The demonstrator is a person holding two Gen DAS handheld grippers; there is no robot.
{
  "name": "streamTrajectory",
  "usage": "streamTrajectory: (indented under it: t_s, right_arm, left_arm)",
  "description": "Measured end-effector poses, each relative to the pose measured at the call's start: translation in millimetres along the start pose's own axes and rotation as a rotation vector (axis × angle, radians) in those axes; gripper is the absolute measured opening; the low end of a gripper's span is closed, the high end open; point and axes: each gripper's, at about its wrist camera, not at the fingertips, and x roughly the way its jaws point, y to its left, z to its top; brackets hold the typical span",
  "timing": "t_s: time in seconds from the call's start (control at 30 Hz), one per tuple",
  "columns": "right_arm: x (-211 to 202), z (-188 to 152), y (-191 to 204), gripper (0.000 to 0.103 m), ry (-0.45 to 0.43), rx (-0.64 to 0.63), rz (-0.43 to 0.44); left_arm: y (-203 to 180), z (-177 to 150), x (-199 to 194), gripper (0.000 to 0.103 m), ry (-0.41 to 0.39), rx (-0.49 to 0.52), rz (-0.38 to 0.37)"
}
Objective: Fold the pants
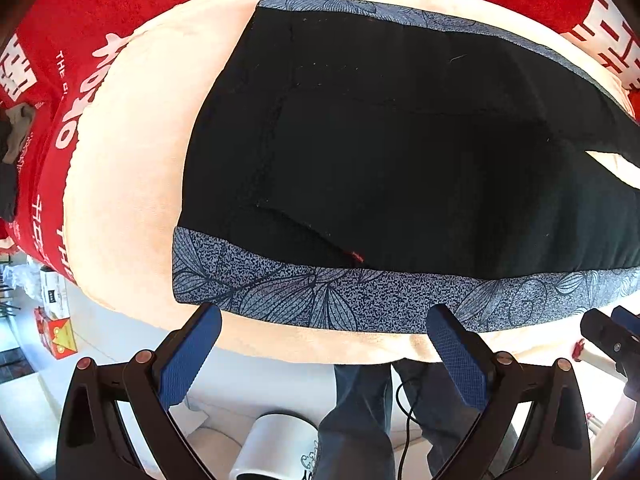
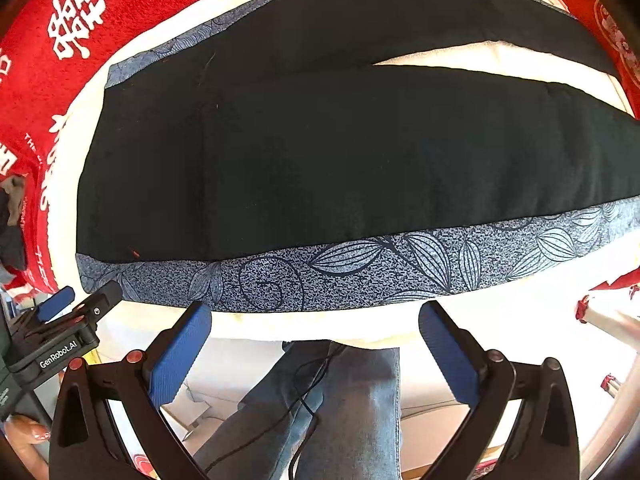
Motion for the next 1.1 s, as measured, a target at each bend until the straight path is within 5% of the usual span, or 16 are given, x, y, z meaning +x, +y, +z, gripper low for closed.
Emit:
streamTrajectory:
  t_s: [1.1]
  right_arm:
    - [2.9,6.8,8.1,0.103,-0.004,-0.017,-0.015]
  left_arm:
    - [6.2,0.3,1.0,0.103,0.013,-0.003,-0.017]
